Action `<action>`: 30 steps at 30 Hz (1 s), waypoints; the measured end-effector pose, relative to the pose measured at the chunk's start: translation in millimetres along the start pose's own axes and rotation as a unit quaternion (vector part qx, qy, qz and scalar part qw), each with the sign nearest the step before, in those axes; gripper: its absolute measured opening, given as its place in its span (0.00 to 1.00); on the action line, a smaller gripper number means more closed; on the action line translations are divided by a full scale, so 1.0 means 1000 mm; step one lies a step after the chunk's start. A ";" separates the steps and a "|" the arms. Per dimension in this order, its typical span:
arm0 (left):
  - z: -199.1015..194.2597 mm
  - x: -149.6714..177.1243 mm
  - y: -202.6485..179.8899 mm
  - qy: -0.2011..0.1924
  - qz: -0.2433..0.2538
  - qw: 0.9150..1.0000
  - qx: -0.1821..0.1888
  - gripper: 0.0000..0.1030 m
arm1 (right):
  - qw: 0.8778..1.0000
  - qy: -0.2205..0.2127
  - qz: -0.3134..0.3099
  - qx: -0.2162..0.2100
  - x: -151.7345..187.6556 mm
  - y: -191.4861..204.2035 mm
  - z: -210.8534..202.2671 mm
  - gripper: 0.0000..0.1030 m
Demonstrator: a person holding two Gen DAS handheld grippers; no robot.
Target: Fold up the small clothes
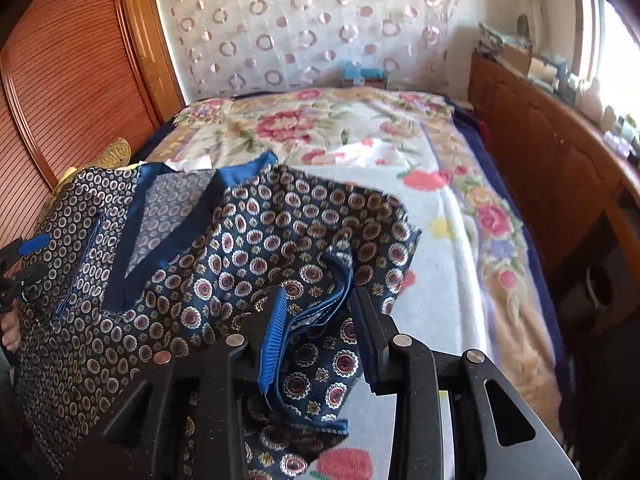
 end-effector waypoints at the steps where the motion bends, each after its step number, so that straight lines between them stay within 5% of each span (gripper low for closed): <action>1: 0.001 0.002 0.001 0.002 -0.001 1.000 0.001 0.82 | 1.000 0.006 0.003 -0.005 0.001 -0.001 0.005 0.34; 7: 0.001 0.010 0.005 0.009 -0.008 1.000 -0.001 0.82 | 0.999 0.030 0.024 -0.021 -0.008 -0.012 0.034 0.33; 11: -0.001 0.014 0.007 0.009 -0.011 1.000 -0.005 0.82 | 0.998 0.027 0.009 -0.052 -0.017 -0.006 0.040 0.07; 21: -0.014 0.018 0.011 0.003 -0.019 1.000 -0.017 0.82 | 0.991 -0.015 -0.052 -0.126 -0.039 0.064 0.013 0.05; 24: -0.022 0.022 0.012 -0.001 -0.023 0.999 -0.022 0.82 | 0.992 -0.026 -0.062 -0.110 -0.035 0.067 0.001 0.23; 30: -0.042 0.029 0.014 -0.015 -0.037 0.999 -0.025 0.82 | 0.996 -0.053 -0.062 -0.040 -0.014 0.045 -0.032 0.38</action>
Point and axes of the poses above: each gripper's, at about its wrist camera, not at the fingertips, and z roughly the way its jaws point, y to its left, x to its underside, the point moved 6 cm from there along z, roughly the way its jaws point, and after that the axes turned 8 degrees about -x, right-handed, at the moved point
